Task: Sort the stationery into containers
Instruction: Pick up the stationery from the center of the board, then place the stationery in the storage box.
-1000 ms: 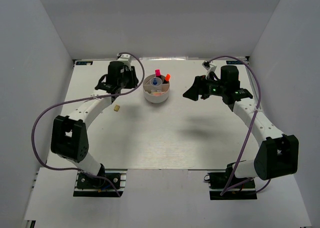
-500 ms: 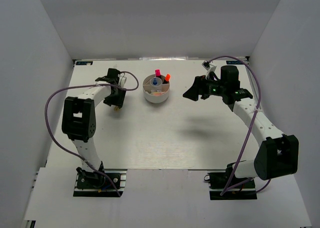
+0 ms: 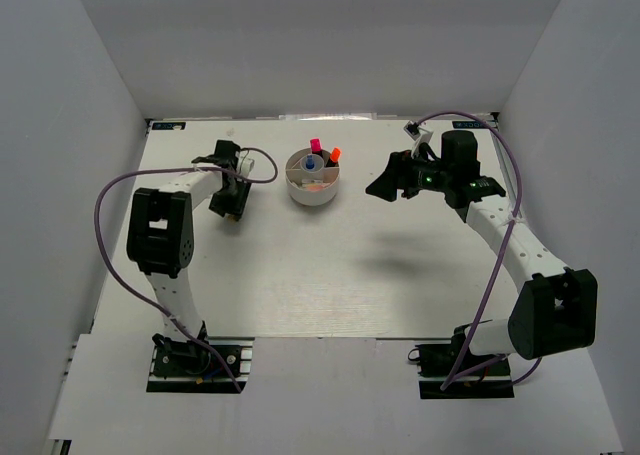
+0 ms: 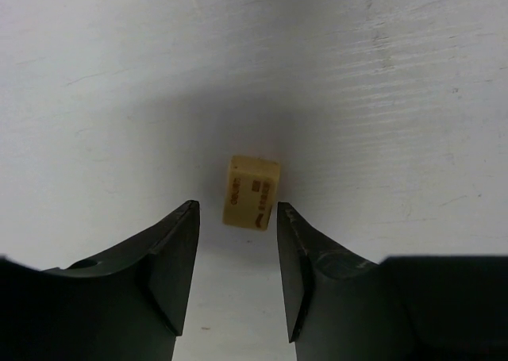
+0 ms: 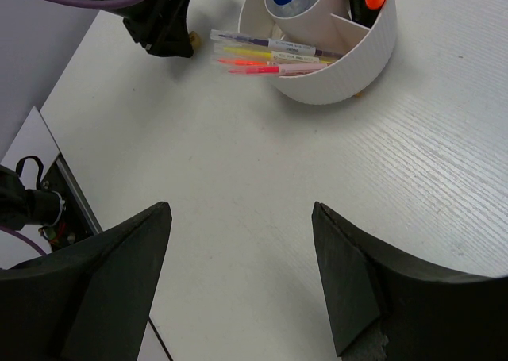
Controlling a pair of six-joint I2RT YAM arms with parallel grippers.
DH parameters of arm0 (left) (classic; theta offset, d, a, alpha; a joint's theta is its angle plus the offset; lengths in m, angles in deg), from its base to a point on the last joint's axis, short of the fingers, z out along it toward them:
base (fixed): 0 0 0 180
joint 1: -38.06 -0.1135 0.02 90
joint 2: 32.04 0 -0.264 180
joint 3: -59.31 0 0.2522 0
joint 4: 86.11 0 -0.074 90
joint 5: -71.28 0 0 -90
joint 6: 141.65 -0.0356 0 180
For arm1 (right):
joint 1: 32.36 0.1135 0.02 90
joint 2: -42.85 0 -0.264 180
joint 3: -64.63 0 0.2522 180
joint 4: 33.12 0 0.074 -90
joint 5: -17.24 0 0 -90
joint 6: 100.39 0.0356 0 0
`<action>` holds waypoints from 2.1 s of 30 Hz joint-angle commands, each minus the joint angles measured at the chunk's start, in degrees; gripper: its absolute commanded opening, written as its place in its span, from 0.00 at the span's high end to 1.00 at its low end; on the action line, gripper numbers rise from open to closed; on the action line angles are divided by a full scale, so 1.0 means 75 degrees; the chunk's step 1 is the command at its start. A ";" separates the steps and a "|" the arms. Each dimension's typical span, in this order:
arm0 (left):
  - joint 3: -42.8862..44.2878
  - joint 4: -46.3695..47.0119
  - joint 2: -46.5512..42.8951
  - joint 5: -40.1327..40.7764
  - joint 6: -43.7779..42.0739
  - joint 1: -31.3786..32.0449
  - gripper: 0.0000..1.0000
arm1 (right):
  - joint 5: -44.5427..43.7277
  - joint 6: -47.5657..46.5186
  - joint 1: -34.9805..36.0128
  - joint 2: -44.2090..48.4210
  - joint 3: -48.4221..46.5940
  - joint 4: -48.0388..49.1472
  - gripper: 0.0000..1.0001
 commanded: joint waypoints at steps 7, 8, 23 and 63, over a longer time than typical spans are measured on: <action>0.0362 0.0310 0.0360 -0.1052 -0.0130 -0.0042 0.49 | 0.0087 -0.0114 -0.0041 0.0152 -0.0034 0.0176 0.23; 0.0421 0.0299 0.0419 -0.1052 -0.0130 -0.0042 0.52 | 0.0087 -0.0103 -0.0041 0.0152 -0.0045 0.0188 0.23; -0.0667 0.3341 -0.2345 -0.4859 0.1462 0.0145 0.88 | 0.0052 -0.0138 -0.0029 0.0058 -0.0174 0.0199 0.23; 0.0492 0.4377 -0.0694 -0.5177 0.2507 0.0907 0.71 | 0.0099 -0.0114 -0.0029 -0.0094 -0.0233 0.0223 0.23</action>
